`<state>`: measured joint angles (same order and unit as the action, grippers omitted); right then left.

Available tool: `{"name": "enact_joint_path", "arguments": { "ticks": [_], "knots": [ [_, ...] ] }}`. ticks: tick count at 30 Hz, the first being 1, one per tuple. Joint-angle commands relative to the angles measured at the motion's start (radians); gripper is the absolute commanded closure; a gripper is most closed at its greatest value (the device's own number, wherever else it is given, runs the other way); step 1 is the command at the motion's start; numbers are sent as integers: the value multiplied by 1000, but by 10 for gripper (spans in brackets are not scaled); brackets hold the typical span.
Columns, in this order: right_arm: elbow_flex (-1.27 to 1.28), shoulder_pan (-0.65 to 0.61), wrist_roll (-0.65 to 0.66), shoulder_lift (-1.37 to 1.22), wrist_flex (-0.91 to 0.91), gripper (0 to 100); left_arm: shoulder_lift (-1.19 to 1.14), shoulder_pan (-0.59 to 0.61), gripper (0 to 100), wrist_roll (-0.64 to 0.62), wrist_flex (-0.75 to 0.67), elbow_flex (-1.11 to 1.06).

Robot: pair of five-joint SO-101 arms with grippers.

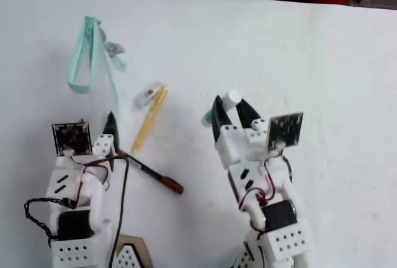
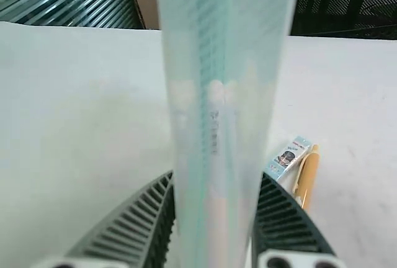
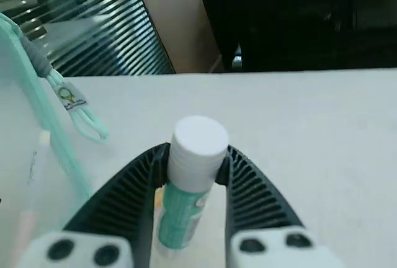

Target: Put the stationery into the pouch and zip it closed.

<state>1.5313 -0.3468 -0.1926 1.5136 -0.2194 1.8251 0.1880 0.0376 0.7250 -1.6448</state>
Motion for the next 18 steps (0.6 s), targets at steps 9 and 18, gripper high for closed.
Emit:
{"name": "enact_joint_path", "arguments": {
  "ticks": [9,18],
  "knots": [
    [43,-120,55,272,-150,981,1,-7,828,-5,-23,2],
    [38,-124,48,265,-150,981,1,-10,828,-5,-23,0]
  ]
}}
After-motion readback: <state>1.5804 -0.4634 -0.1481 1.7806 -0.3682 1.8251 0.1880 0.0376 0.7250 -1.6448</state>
